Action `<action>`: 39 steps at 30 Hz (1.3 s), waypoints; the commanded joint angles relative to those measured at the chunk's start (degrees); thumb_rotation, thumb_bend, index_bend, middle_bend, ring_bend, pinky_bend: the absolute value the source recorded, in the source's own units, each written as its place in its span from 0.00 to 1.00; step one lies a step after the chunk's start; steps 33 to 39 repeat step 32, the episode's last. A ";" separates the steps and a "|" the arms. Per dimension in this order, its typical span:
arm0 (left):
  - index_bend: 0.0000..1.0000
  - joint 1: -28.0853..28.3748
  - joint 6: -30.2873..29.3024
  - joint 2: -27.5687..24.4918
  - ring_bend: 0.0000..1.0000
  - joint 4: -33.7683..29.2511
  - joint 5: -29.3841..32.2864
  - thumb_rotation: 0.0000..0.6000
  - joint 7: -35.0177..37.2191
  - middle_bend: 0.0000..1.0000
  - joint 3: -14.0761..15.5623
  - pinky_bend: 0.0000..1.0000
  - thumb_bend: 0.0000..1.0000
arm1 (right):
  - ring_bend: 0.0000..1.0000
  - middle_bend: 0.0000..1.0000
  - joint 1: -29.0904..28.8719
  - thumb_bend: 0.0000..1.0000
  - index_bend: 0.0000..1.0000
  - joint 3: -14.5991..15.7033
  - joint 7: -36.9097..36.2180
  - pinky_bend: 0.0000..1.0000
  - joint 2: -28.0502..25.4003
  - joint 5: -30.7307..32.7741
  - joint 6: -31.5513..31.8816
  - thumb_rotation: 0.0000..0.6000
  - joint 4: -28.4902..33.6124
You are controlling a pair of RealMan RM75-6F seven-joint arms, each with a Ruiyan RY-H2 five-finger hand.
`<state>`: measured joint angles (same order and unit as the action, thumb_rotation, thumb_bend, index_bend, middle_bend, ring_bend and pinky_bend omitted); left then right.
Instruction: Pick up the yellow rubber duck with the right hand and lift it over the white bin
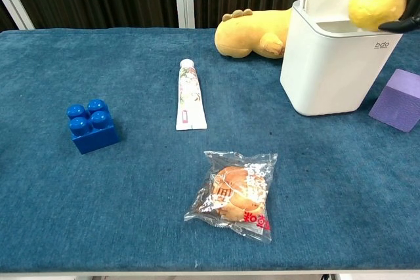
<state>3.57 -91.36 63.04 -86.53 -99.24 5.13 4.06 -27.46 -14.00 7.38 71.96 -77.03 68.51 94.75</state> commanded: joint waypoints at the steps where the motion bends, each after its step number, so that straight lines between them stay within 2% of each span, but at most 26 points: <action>1: 0.01 -0.01 -0.01 0.01 0.00 -0.01 0.02 1.00 -0.04 0.00 -0.01 0.03 0.16 | 0.08 0.11 0.51 0.31 0.00 0.40 0.02 0.14 -0.74 -0.39 0.72 1.00 0.57; 7: 0.01 -0.01 0.08 0.02 0.00 -0.14 0.01 1.00 -0.22 0.00 0.02 0.03 0.16 | 0.06 0.08 1.73 0.29 0.00 0.74 -1.78 0.11 -2.54 -1.16 2.54 1.00 1.53; 10: 0.01 -0.20 -0.37 0.01 0.00 -0.01 -0.14 1.00 -0.18 0.00 0.04 0.03 0.16 | 0.03 0.05 4.73 0.29 0.00 2.83 -3.35 0.09 -3.43 -5.25 7.47 1.00 1.87; 13: 0.01 -0.36 -0.71 -0.04 0.00 0.13 -0.03 1.00 0.15 0.00 -0.03 0.03 0.16 | 0.00 0.01 10.46 0.29 0.00 7.71 -4.10 0.04 -4.75 -11.80 15.31 1.00 1.50; 16: 0.01 -0.43 -0.89 -0.10 0.00 0.26 0.24 1.00 0.55 0.00 -0.20 0.03 0.16 | 0.00 0.00 17.25 0.29 0.00 13.61 -1.12 0.01 -4.37 -17.71 23.29 1.00 -2.19; 18: 0.01 -0.39 -0.98 -0.07 0.00 0.29 0.37 1.00 0.78 0.00 -0.38 0.03 0.16 | 0.00 0.00 21.88 0.29 0.00 17.48 2.42 0.00 -3.93 -19.15 26.40 1.00 -4.36; 22: 0.01 -0.16 -0.59 0.12 0.00 0.23 0.40 1.00 0.39 0.00 -0.48 0.03 0.16 | 0.00 0.00 28.55 0.29 0.00 21.76 3.33 0.00 -2.69 -18.32 29.62 1.00 -6.07; 26: 0.00 0.10 0.01 0.47 0.00 0.05 0.14 1.00 -0.52 0.00 -0.37 0.03 0.16 | 0.00 0.00 29.83 0.29 0.00 21.95 0.86 0.00 -2.59 -18.03 29.58 1.00 -7.73; 29: 0.00 0.18 0.24 0.74 0.00 0.01 0.17 1.00 -1.19 0.00 -0.40 0.03 0.16 | 0.00 0.00 30.30 0.29 0.00 20.82 -1.78 0.00 -2.98 -17.69 30.61 1.00 -8.17; 39: 0.00 0.20 0.54 0.88 0.00 -0.15 0.15 1.00 -1.64 0.00 -0.26 0.03 0.16 | 0.00 0.00 30.49 0.29 0.00 20.26 -2.63 0.00 -3.07 -17.70 30.47 1.00 -8.61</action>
